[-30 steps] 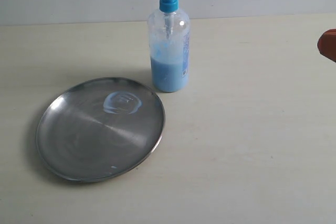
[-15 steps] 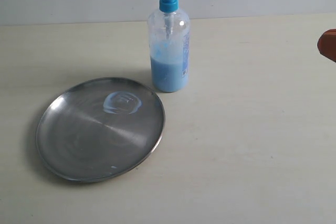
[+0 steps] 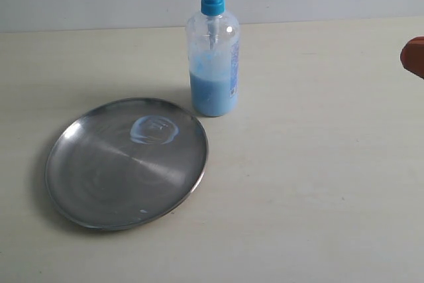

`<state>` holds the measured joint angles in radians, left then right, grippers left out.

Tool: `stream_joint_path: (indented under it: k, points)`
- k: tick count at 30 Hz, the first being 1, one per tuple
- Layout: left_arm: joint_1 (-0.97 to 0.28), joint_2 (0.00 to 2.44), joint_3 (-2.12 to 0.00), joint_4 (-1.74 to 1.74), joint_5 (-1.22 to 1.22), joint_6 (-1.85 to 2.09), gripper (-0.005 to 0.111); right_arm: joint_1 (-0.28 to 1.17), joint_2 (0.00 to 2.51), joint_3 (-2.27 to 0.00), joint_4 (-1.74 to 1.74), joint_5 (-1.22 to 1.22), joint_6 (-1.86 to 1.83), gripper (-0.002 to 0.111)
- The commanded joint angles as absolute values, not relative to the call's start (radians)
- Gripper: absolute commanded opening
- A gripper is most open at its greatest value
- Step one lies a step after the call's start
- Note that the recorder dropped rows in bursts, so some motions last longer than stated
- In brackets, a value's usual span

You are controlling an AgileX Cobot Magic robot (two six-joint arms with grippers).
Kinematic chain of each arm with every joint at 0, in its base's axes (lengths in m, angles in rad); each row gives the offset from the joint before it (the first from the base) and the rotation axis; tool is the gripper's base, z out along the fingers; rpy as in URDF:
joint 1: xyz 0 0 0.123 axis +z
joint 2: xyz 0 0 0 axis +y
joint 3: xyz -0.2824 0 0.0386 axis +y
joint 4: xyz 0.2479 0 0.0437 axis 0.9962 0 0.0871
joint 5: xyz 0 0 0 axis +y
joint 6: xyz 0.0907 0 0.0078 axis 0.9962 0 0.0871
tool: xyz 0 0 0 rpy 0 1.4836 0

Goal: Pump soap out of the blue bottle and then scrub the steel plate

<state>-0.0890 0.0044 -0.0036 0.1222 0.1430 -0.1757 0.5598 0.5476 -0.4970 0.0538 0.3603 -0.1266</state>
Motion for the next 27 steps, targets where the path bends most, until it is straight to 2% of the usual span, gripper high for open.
stream_joint_path:
  k: [1, 11, 27]
  points:
    - [-0.067, 0.000, 0.000, 0.127, 0.234, -0.187, 0.000, 0.558, 0.543, -0.494, 0.052, 0.356, -0.131, 0.000]
    - [-0.067, 0.000, 0.000, 0.127, 0.348, -0.303, 0.000, 0.558, 0.543, -0.494, 0.052, 0.356, -0.131, 0.000]
    - [-0.067, 0.000, 0.000, 0.127, 0.348, -0.296, 0.000, 0.558, 0.543, -0.494, 0.052, 0.356, -0.131, 0.000]
